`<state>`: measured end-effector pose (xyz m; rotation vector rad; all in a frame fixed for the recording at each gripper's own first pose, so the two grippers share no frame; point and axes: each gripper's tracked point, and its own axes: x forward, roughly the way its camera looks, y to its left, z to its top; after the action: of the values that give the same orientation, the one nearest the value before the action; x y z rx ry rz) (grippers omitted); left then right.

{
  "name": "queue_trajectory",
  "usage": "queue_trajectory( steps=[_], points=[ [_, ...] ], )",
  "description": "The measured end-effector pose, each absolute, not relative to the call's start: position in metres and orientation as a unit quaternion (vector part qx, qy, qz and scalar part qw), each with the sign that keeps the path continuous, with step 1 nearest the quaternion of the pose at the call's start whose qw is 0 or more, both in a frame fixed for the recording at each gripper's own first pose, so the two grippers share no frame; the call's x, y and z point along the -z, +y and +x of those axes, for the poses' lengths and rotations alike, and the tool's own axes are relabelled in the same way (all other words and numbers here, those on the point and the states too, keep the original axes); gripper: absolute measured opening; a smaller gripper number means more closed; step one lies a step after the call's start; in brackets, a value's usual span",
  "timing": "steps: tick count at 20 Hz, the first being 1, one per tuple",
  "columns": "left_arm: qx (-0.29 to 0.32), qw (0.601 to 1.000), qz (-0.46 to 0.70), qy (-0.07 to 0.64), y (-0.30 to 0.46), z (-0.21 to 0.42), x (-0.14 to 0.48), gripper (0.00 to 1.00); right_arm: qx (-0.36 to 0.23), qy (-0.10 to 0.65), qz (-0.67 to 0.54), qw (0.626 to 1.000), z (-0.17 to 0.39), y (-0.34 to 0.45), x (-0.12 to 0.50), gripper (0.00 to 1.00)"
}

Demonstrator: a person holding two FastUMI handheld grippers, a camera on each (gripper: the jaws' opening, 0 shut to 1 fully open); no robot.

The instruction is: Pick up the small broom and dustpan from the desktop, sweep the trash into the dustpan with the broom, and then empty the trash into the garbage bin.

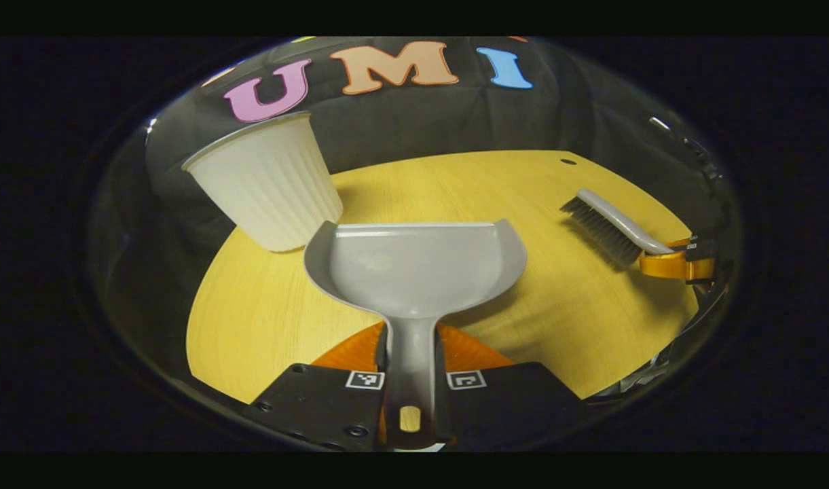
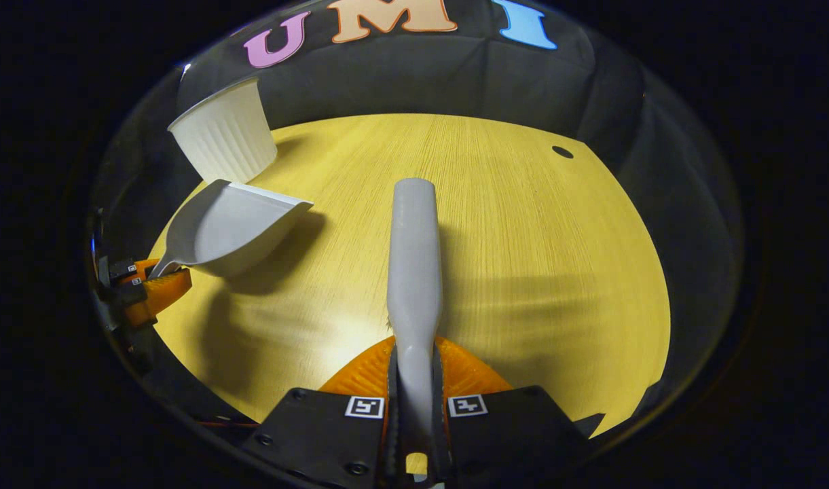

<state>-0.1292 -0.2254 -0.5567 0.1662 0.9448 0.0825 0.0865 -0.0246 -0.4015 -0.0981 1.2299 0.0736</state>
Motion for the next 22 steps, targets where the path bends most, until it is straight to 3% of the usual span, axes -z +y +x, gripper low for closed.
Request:
queue_trajectory(
  steps=[7, 8, 9, 10, 11, 13, 14, 16, 17, 19, 22],
  points=[
    [-0.05, 0.874, 0.034, 0.482, -0.233, -0.134, 0.557, 0.29, -0.038, 0.601, -0.071, 0.795, 0.087, -0.03, 0.399, 0.24],
    [-0.049, 0.876, 0.029, 0.479, -0.236, -0.135, 0.553, 0.3, -0.039, 0.601, -0.073, 0.795, 0.086, -0.03, 0.398, 0.28],
    [-0.044, 0.878, 0.023, 0.476, -0.242, -0.132, 0.552, 0.43, -0.043, 0.602, -0.073, 0.794, 0.084, -0.029, 0.399, 0.28],
    [-0.042, 0.881, 0.019, 0.471, -0.247, -0.13, 0.55, 0.55, -0.045, 0.602, -0.073, 0.794, 0.083, -0.027, 0.398, 0.35],
    [-0.039, 0.883, 0.017, 0.468, -0.251, -0.129, 0.549, 0.82, -0.048, 0.602, -0.075, 0.793, 0.083, -0.025, 0.395, 0.37],
    [-0.034, 0.885, 0.018, 0.464, -0.255, -0.13, 0.548, 0.98, -0.052, 0.6, -0.082, 0.794, 0.08, -0.022, 0.395, 0.68],
    [-0.036, 0.886, 0.023, 0.462, -0.254, -0.13, 0.546, 0.96, -0.053, 0.595, -0.088, 0.797, 0.08, -0.022, 0.395, 0.83],
    [-0.044, 0.892, 0.035, 0.448, -0.251, -0.126, 0.54, 0.98, -0.056, 0.583, -0.087, 0.806, 0.081, -0.02, 0.391, 1.0],
    [-0.051, 0.899, 0.042, 0.432, -0.25, -0.124, 0.53, 0.94, -0.057, 0.571, -0.082, 0.815, 0.082, -0.018, 0.382, 1.0],
    [-0.073, 0.922, 0.061, 0.377, -0.246, -0.112, 0.491, 0.97, -0.064, 0.521, -0.062, 0.849, 0.095, -0.013, 0.35, 0.99],
    [-0.093, 0.959, 0.088, 0.254, -0.254, -0.088, 0.403, 0.96, -0.093, 0.392, -0.02, 0.915, 0.123, -0.002, 0.271, 0.99]
  ],
)
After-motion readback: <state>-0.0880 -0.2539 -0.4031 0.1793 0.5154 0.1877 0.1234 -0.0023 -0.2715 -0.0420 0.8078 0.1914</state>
